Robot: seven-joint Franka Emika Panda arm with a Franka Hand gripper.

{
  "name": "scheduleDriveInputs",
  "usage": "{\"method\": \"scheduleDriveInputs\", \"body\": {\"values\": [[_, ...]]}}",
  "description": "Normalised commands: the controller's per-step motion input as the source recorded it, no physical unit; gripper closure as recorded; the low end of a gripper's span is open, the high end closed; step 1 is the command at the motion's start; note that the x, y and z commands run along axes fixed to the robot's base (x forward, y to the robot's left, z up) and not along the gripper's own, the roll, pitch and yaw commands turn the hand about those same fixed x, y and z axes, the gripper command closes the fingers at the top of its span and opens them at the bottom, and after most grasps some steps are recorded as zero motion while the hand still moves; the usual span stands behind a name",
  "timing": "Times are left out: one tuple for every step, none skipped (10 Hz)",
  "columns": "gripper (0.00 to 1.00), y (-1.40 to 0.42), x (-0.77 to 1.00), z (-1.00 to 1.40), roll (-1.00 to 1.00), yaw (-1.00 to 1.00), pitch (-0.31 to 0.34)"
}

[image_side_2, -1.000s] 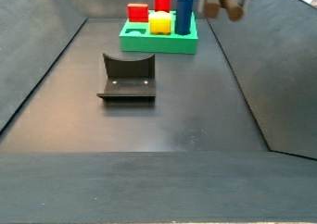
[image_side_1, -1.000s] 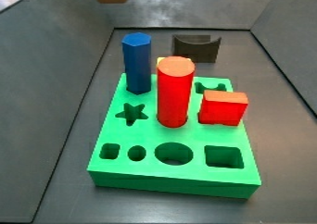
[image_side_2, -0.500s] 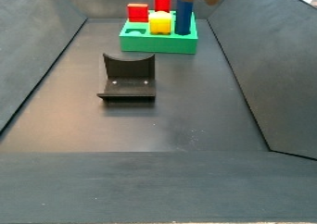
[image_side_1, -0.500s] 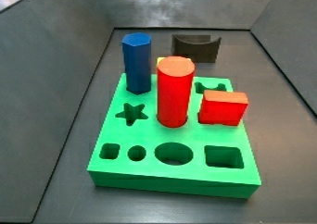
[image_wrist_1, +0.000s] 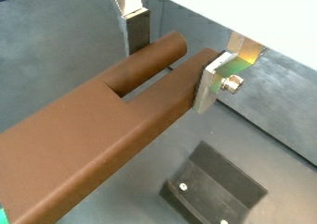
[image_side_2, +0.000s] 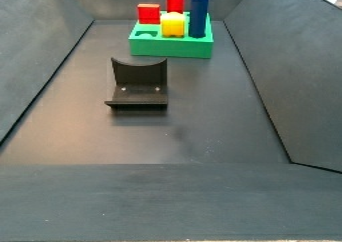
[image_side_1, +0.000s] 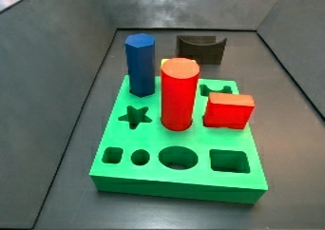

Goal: Pick up the square-circle object. Move up. Place the square-circle object on the fixture. Regrasp the square-circle object. Rotate the square-circle object. Move to above the board. Insert the square-circle object.
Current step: Place the square-circle object on the fixture.

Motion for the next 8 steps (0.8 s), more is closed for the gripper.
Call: {"method": "scheduleDriveInputs", "body": {"values": [[1.00, -0.10, 1.00, 0.09, 0.06, 0.05, 0.147], [1.00, -0.08, 1.00, 0.08, 0.05, 0.05, 0.144], [1.00, 0.63, 1.00, -0.58, -1.00, 0.16, 0.181], [1.00, 0.69, 1.00, -0.62, -1.00, 0.15, 0.177], [1.00, 0.60, 1.00, -0.51, -1.00, 0.11, 0.161], [1.00, 0.48, 1.00, -0.36, -1.00, 0.09, 0.156], [1.00, 0.29, 1.00, -0.20, -1.00, 0.07, 0.181], [1.00, 0.17, 0.93, -0.11, -1.00, 0.05, 0.211]]}}
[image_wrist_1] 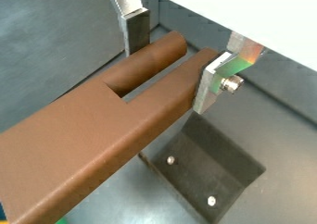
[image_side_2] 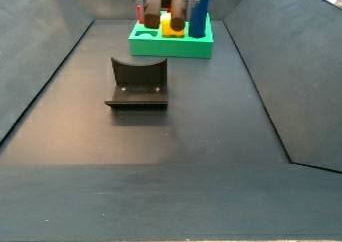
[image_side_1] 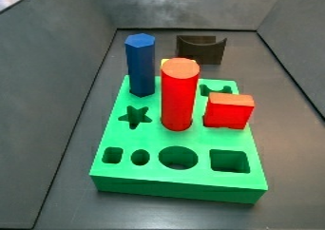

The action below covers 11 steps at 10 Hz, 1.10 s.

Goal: Pick up the square-circle object. Move up. Place the square-circle object on the fixture. Regrasp the square-circle object. Rotate the square-circle object. Move to above the board. Insert the square-circle object.
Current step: Place the square-circle object on the fixture.

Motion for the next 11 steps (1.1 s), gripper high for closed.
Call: {"method": "scheduleDriveInputs", "body": {"values": [[1.00, 0.13, 0.86, -0.07, -1.00, 0.03, 0.236], [1.00, 0.09, 0.77, -0.05, -0.99, -0.01, 0.258], [1.00, 0.07, 0.70, -0.03, -0.83, -0.05, 0.235], [1.00, 0.07, 0.64, -0.02, -0.66, -0.08, 0.203], [1.00, 0.06, 0.58, -0.02, -0.48, -0.10, 0.173], [1.00, 0.05, 0.50, -0.01, -0.29, -0.11, 0.139], [1.00, 0.04, 0.43, 0.00, -0.20, -0.11, 0.117], [1.00, 0.04, 0.38, -0.01, -0.18, -0.10, 0.100], [1.00, 0.04, 0.26, -0.01, -0.17, -0.08, 0.079], [1.00, 0.04, 0.22, -0.01, -0.16, -0.08, 0.076], [1.00, 0.06, 0.12, -1.00, -1.00, -0.18, -0.034]]}}
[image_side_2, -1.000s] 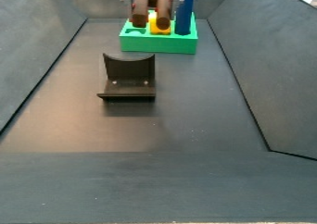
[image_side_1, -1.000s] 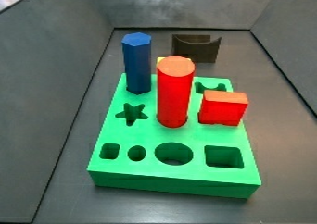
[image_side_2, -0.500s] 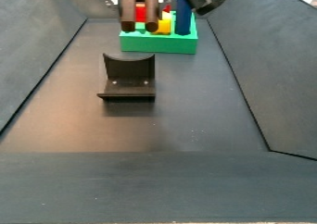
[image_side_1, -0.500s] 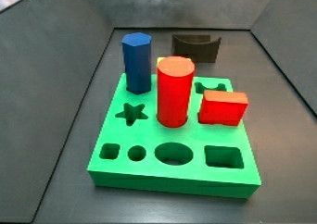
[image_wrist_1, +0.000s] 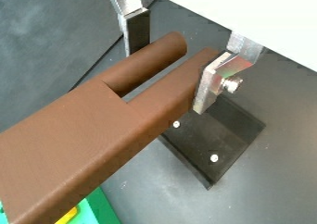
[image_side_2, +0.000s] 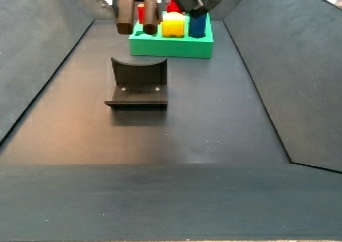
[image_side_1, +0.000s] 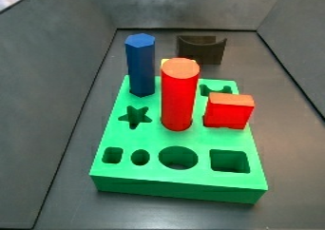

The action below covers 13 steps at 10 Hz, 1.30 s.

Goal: Pick up the square-circle object. Move up. Place the square-circle object on the fixture. Regrasp the square-circle object. Rotate the square-circle object. Move to above the board. Insert the square-circle object.
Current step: Place the square-circle object on the fixture.

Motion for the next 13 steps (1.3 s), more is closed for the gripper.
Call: {"method": "scheduleDriveInputs", "body": {"values": [[1.00, 0.07, 0.11, -1.00, -1.00, -0.18, -0.037], [1.00, 0.08, 0.12, -1.00, -1.00, -0.16, -0.024], [1.00, 0.08, 0.13, -1.00, -1.00, -0.15, -0.004], [1.00, 0.09, 0.14, -1.00, -1.00, -0.15, 0.008], [1.00, 0.09, 0.15, -1.00, -0.92, -0.13, 0.014], [1.00, 0.10, 0.16, -1.00, -0.70, -0.11, 0.016], [1.00, 0.11, 0.17, -1.00, -0.53, -0.09, 0.019], [1.00, 0.11, 0.18, -1.00, -0.37, -0.08, 0.031], [1.00, 0.11, 0.19, -1.00, -0.22, -0.07, 0.041], [1.00, 0.11, 0.19, -0.98, -0.18, -0.07, 0.043], [1.00, 0.10, 0.16, -0.79, -0.17, -0.07, 0.041], [1.00, 0.08, 0.13, -0.61, -0.16, -0.08, 0.038], [1.00, 0.07, 0.10, -0.51, -0.12, -0.08, 0.031]]}}
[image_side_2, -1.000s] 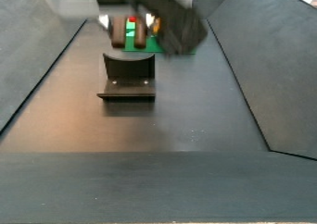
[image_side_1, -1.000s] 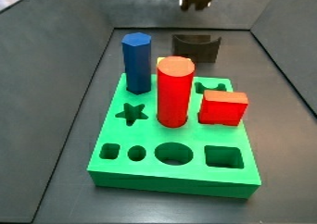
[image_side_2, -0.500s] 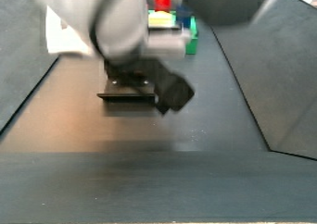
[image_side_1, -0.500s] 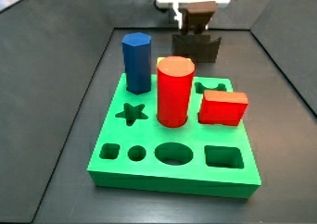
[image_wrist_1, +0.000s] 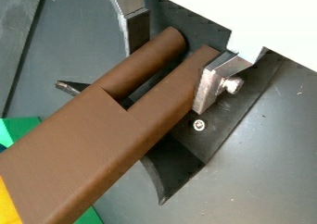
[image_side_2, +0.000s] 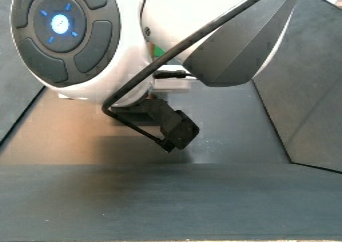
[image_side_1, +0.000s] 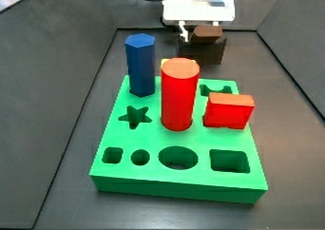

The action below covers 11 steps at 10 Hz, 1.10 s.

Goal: Pick up the square-circle object. Move up. Place the square-circle object on the fixture. Regrasp the square-circle object. Rotate the square-circle object. Move to above the board. Insert the square-circle object.
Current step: Place the square-circle object on the fixture, then regrasp the square-circle object.

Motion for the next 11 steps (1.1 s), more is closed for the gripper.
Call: {"method": "scheduleDriveInputs", "body": {"values": [[1.00, 0.06, 0.09, -0.50, -0.11, -0.08, 0.029], [1.00, -0.50, 0.00, -0.17, 0.00, 0.00, 0.000], [0.00, 0.00, 0.00, 0.00, 0.00, 0.00, 0.000], [0.00, 0.00, 0.00, 1.00, 0.01, -0.04, -0.035], [0.00, 0.00, 0.00, 1.00, 0.02, -0.04, -0.033], [0.00, 0.00, -0.03, 1.00, 0.04, -0.01, -0.017], [0.00, -0.01, -0.03, 1.00, 0.06, 0.01, -0.002], [0.00, 0.00, -0.03, 1.00, 0.06, 0.02, 0.017], [0.00, 0.00, -0.03, 0.95, 0.06, 0.02, 0.032], [0.00, 0.00, -0.03, 0.72, 0.05, 0.02, 0.059], [0.00, 0.00, -0.02, 0.54, 0.04, 0.02, 0.074]]}}
